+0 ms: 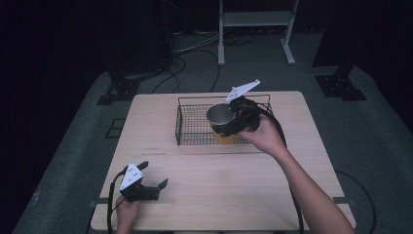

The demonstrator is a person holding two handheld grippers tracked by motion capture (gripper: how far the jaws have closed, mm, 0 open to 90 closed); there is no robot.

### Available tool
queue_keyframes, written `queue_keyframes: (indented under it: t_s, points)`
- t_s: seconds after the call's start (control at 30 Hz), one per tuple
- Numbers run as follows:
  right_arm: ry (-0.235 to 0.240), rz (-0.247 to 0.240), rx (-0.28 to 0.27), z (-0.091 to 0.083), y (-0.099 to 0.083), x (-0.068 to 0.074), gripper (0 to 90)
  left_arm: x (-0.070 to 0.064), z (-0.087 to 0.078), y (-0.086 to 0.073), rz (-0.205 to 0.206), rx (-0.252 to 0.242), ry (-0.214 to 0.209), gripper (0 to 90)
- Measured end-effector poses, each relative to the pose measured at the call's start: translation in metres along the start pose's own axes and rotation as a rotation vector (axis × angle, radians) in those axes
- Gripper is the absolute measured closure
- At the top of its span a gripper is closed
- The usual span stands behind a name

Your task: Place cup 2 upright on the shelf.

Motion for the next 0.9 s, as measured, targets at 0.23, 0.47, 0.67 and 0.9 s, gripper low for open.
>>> queue_keyframes:
  t_s: [0.23,0.47,0.67,0.9]
  points:
    - [-0.018,-0.003,0.018,0.005,0.008,-0.009,12.7,0.000,0.000,0.000,0.002,0.004,-0.001,0.0]
    - [-0.023,0.010,-0.002,0.006,0.020,-0.017,12.7,0.001,0.000,0.000,-0.006,-0.002,0.002,0.0]
    - [-0.041,0.019,0.000,0.010,0.026,-0.029,12.7,0.000,0.000,0.000,-0.008,-0.003,0.002,0.0]
    - [-0.058,0.035,0.000,0.020,0.033,-0.043,12.7,0.001,0.000,0.000,-0.001,-0.001,0.001,0.0]
Point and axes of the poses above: each handheld gripper's, and its own axes: z roughly forward along the jaws, y roughly out of its top, x roughly to its left, the point moved 10 cm from there along z, roughly forward along the jaws, and after that the axes turned 1 degree about y, right-handed, at the moved point
